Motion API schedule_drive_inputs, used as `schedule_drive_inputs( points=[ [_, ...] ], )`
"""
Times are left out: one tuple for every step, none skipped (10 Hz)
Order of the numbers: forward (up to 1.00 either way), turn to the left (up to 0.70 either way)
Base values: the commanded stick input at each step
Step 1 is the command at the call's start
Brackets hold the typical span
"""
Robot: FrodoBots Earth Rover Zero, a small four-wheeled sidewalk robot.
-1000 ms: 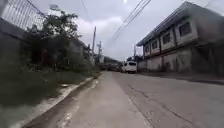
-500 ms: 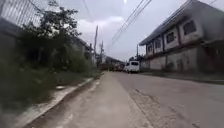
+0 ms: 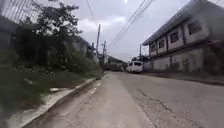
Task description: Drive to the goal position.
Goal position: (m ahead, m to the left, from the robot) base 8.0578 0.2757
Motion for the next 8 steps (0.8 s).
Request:
schedule_drive_inputs(
  points=[
    [0.70, 0.00],
    [0.70, -0.02],
    [0.70, -0.02],
    [0.70, -0.02],
    [0.70, -0.10],
    [0.70, -0.23],
    [0.70, -0.32],
    [0.70, -0.34]
  ],
)
